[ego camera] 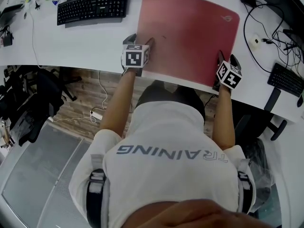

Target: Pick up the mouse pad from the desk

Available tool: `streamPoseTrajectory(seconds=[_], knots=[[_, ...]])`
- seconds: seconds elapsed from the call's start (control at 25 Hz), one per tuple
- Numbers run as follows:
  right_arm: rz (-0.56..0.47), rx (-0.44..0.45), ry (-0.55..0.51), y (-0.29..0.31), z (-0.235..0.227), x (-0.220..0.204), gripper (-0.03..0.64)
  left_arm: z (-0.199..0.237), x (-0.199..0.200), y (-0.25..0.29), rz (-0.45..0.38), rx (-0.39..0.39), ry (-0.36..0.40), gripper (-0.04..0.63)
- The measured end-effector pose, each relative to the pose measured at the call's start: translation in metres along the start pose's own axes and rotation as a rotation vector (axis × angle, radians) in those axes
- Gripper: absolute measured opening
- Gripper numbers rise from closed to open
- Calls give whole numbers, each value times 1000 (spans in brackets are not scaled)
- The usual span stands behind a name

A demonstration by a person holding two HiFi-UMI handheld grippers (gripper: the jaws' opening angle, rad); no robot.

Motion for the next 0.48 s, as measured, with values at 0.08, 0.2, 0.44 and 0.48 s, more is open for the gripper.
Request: streamPoseTrajectory(seconds=[0.08,0.2,0.44,0.48], knots=[[-8,-2,4,0,1,-1,274,-3,0,1,0,19,3,328],[-7,-3,3,-1,1,-2,264,-5,-2,2,-4,32,-3,328],[-11,4,-39,-2,12,-2,166,-16,1,-2,9,53,7,264],[-15,7,-49,-4,14,-2,159,-17,2,-2,13,54,22,255]])
Point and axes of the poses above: the fingertips, and each gripper's own axes: y forward along the fingers, z to its left, x out of its top, the point moved 10 cm from there along -y, backward along the fingers, and after that the axes turned 11 degrees about y, right-handed, at the moved point
